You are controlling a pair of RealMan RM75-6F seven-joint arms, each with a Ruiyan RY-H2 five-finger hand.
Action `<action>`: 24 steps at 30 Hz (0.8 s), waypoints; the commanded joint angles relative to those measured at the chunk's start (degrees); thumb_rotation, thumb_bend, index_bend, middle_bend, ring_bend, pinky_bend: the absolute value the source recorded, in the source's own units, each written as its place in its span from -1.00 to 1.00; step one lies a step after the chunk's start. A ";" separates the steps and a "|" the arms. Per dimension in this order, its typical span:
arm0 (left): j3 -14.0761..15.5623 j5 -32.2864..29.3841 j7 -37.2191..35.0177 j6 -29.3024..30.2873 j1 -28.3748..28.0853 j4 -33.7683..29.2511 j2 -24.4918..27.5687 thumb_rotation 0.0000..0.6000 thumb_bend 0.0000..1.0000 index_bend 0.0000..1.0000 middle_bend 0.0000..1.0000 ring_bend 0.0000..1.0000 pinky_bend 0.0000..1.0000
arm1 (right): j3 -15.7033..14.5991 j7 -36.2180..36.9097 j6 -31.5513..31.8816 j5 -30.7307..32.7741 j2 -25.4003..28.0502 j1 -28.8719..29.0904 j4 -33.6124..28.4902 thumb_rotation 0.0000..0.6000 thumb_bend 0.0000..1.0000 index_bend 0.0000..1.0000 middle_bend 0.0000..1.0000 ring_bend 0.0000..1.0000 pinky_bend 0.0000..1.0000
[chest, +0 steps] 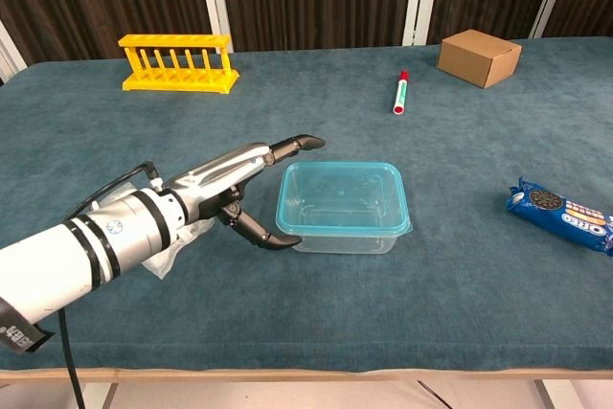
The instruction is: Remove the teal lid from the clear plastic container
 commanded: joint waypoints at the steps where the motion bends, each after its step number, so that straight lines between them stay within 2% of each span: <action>1: -0.04 -0.35 -0.77 0.10 -0.02 0.21 -0.59 1.00 -0.56 -1.00 -1.00 -1.00 -1.00 | 0.04 0.17 -0.48 0.24 0.21 0.10 -0.20 1.00 -0.87 -1.00 -1.00 -1.00 -1.00; 11: 0.53 -0.27 -0.90 0.54 -0.55 2.63 -3.07 1.00 -0.55 -1.00 -1.00 -1.00 -1.00 | -0.21 -0.22 -0.82 0.29 0.35 0.06 -0.17 1.00 -0.87 -1.00 -1.00 -1.00 -1.00; 13: 0.61 -0.44 -0.47 0.62 -0.52 3.14 -3.35 1.00 -0.54 -0.92 -1.00 -1.00 -0.99 | -0.16 -0.30 -0.82 0.34 0.36 0.07 -0.11 1.00 -0.87 -1.00 -1.00 -1.00 -1.00; 17: 0.67 -0.71 -1.20 0.50 -0.56 4.19 -3.92 1.00 -0.50 -0.61 -0.70 -0.91 -0.89 | -0.19 -0.66 -1.07 0.41 0.23 0.12 -0.11 1.00 -0.87 -1.00 -1.00 -1.00 -1.00; 24: 1.17 0.11 -1.04 2.19 -0.30 5.15 -4.91 1.00 -0.49 -0.31 -0.39 -0.69 -0.65 | -0.10 -1.51 -1.33 0.67 0.02 0.17 -0.37 1.00 -0.87 -1.00 -1.00 -1.00 -1.00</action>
